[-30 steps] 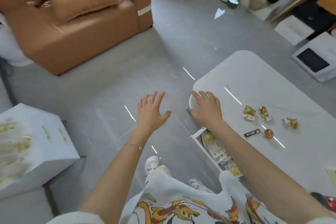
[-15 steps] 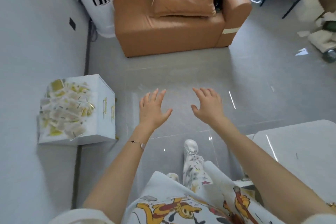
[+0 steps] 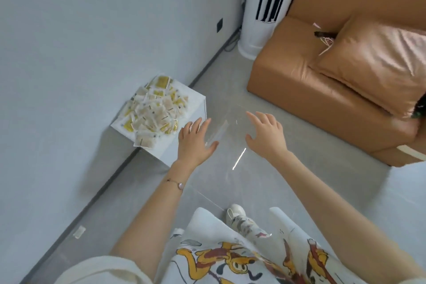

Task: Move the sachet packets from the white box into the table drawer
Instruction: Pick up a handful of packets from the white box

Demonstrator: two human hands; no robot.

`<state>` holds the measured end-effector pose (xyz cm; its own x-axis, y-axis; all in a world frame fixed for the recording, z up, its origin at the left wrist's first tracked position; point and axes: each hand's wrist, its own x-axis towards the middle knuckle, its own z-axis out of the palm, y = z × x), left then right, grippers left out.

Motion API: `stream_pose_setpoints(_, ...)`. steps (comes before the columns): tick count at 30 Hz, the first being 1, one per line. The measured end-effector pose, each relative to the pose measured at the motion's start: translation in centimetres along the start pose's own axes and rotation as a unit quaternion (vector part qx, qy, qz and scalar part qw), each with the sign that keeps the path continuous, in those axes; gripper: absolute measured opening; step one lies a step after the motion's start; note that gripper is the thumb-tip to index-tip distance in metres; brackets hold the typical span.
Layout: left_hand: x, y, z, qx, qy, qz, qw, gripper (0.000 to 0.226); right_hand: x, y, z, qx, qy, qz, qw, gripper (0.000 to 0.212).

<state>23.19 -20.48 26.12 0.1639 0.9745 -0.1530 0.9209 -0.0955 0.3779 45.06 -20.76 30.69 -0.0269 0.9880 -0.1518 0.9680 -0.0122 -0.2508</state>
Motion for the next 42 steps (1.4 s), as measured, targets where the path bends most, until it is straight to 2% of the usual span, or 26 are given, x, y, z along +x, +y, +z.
stream_pose_setpoints(5,2.9,-3.5,-1.8,-0.019,0.043,-0.102,0.994,0.073,8.2,-2.1,-0.3,-0.002,-0.040,-0.068,0.997,0.066)
stream_pose_setpoints(14,8.4,-11.3,-1.9,-0.060,0.068,-0.208,0.974,0.073,20.8,-9.3,2.8,-0.028,-0.096,-0.170,0.980,0.066)
stream_pose_setpoints(20,11.1,-16.4,-1.8,-0.092,0.068,-0.279,0.953,0.072,26.9,-13.3,4.9,-0.048,-0.137,-0.198,0.970,0.068)
stream_pose_setpoints(27,12.7,-21.1,-0.6,-0.171,0.074,-0.385,0.904,0.072,32.7,-16.5,8.7,-0.049,-0.202,-0.192,0.959,0.073)
stream_pose_setpoints(29,13.5,-22.4,1.4,-0.201,0.089,-0.407,0.886,0.072,34.3,-17.0,11.7,-0.058,-0.239,-0.184,0.952,0.073)
stream_pose_setpoints(32,15.8,-25.5,6.3,-0.239,0.071,-0.461,0.852,0.073,37.6,-17.5,17.9,-0.055,-0.284,-0.174,0.942,0.072)
stream_pose_setpoints(35,17.8,-28.1,11.9,-0.248,0.057,-0.534,0.806,0.071,41.1,-17.4,24.4,0.019,-0.324,-0.091,0.941,0.070)
stream_pose_setpoints(38,19.3,-31.0,16.7,-0.239,0.116,-0.605,0.750,0.072,44.9,-17.8,30.4,0.153,-0.334,0.015,0.930,0.069)
stream_pose_setpoints(42,19.5,-34.3,20.4,-0.308,0.225,-0.643,0.665,0.087,50.3,-18.7,35.5,0.225,-0.301,0.017,0.927,0.071)
